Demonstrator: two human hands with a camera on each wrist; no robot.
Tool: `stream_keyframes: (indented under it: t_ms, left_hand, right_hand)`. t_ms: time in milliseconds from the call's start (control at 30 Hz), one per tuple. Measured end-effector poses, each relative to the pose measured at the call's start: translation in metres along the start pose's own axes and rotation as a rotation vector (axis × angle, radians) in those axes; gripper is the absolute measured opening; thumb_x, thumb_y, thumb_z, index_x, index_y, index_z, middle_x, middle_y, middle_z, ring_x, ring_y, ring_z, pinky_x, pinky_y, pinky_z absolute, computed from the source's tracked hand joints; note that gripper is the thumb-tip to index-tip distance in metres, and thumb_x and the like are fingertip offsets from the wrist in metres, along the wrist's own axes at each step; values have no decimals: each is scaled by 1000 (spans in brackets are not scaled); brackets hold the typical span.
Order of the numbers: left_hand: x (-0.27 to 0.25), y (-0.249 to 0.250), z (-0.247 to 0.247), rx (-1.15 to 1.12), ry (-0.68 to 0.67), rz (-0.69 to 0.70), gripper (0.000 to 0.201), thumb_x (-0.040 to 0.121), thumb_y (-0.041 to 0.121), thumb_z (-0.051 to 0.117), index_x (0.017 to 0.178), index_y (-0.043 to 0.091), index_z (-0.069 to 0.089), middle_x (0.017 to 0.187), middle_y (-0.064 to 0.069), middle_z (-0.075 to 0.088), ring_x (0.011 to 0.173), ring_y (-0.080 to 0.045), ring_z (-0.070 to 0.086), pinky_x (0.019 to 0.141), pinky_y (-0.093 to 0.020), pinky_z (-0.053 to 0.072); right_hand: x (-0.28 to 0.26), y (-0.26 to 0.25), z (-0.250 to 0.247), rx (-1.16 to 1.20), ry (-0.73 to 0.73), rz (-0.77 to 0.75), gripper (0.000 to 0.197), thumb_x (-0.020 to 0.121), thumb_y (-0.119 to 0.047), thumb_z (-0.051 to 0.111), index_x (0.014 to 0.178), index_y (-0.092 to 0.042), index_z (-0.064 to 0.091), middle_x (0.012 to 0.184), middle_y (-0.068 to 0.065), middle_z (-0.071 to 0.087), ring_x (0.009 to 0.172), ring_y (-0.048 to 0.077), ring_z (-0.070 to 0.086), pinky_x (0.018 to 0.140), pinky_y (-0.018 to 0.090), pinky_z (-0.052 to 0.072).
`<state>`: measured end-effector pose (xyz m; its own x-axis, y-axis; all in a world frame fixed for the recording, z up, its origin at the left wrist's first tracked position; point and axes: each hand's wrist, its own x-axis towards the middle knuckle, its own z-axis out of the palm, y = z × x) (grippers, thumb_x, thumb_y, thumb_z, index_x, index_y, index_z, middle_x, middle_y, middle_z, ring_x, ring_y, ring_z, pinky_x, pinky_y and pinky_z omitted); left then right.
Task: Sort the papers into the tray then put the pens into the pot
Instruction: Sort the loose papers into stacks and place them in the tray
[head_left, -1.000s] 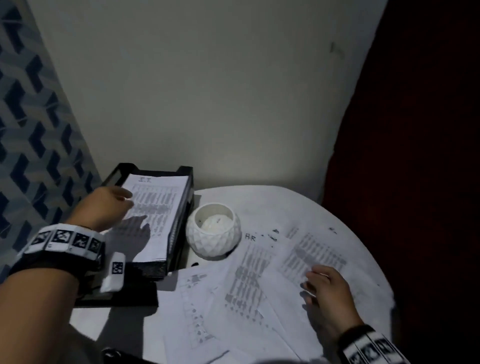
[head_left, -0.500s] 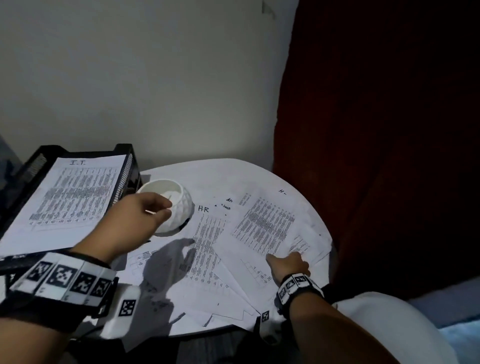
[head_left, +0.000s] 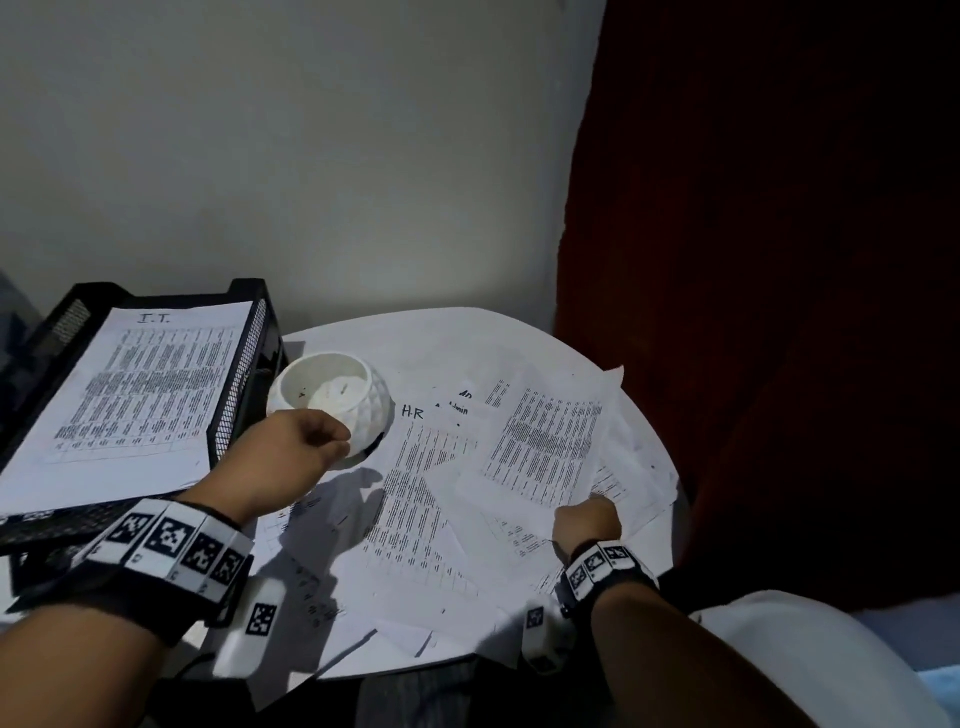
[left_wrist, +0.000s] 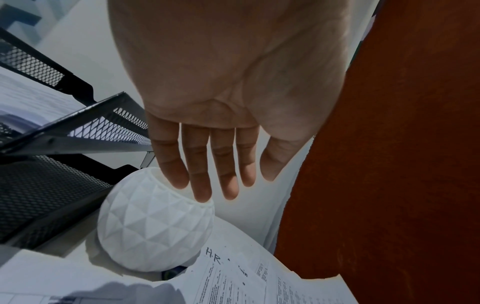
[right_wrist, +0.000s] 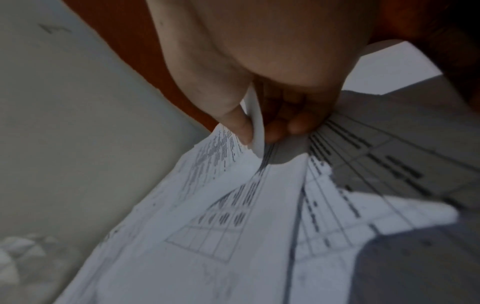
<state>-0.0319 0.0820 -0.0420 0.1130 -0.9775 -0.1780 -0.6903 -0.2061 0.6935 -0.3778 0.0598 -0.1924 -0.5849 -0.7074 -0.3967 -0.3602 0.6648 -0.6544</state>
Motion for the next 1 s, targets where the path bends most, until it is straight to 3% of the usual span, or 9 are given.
stream_keyframes:
  t_ms: [100, 267, 367, 533, 633, 700, 800, 900, 1000]
  left_hand:
    - [5, -1, 1, -29, -25, -15, 5, 92, 23, 71, 89, 26, 74, 89, 7, 75, 77, -12, 66, 76, -30, 53]
    - [8, -1, 4, -103, -37, -19, 5, 92, 25, 71, 96, 27, 74, 92, 5, 75, 87, -15, 69, 83, -36, 58]
    - [6, -2, 3, -189, -27, -11, 21, 91, 37, 70, 110, 30, 69, 97, 3, 75, 89, -21, 72, 84, -39, 57]
    - [0, 2, 1, -529, -33, -72, 68, 85, 54, 71, 142, 22, 51, 110, -4, 73, 89, -27, 72, 84, -42, 57]
    - [-6, 9, -9, -784, -107, -118, 50, 92, 52, 62, 129, 19, 64, 109, -11, 75, 86, -36, 70, 78, -42, 57]
    - [-11, 11, -18, -864, -150, -111, 51, 91, 62, 56, 114, 19, 72, 100, -12, 73, 82, -35, 66, 69, -40, 58]
    - [-8, 3, -23, -899, -134, -170, 72, 74, 80, 61, 127, 33, 65, 123, -6, 72, 110, -38, 68, 95, -56, 52]
    - [-10, 0, -21, -731, -82, -192, 83, 66, 72, 78, 135, 30, 59, 131, -10, 64, 120, -43, 61, 103, -61, 44]
    - [-5, -3, -14, -618, 32, -158, 30, 81, 26, 78, 98, 5, 66, 85, -20, 66, 74, -33, 63, 69, -42, 56]
  right_hand:
    - [-1, -7, 0, 225, -51, 24, 22, 90, 5, 55, 101, -4, 72, 105, 25, 75, 91, 45, 72, 82, 54, 64]
    - [-38, -35, -14, 622, -175, -36, 31, 94, 11, 52, 111, -8, 70, 105, 15, 74, 81, 41, 76, 69, 44, 56]
    - [-67, -50, -17, 700, -287, -99, 29, 100, 2, 54, 114, -16, 71, 102, 6, 76, 54, 19, 72, 64, 39, 53]
    - [-113, -61, -4, 659, -560, -211, 25, 100, -2, 61, 112, -20, 73, 113, 4, 79, 95, 29, 76, 74, 43, 65]
    - [-126, -59, 14, 560, -644, -238, 25, 97, -3, 64, 115, -17, 74, 112, 8, 79, 105, 40, 74, 83, 68, 59]
    - [-126, -54, 25, 509, -638, -293, 26, 93, -7, 66, 114, -18, 75, 112, 5, 80, 107, 35, 74, 92, 66, 57]
    - [-128, -49, 31, 484, -637, -317, 28, 94, -6, 65, 119, -15, 74, 115, 3, 80, 110, 27, 75, 103, 53, 56]
    - [-129, -47, 35, 459, -630, -311, 27, 97, -3, 65, 121, -12, 73, 115, 1, 80, 110, 24, 75, 104, 47, 56]
    - [-120, -44, 38, 485, -590, -293, 23, 94, -13, 70, 116, -16, 74, 112, 0, 80, 107, 22, 75, 103, 48, 57]
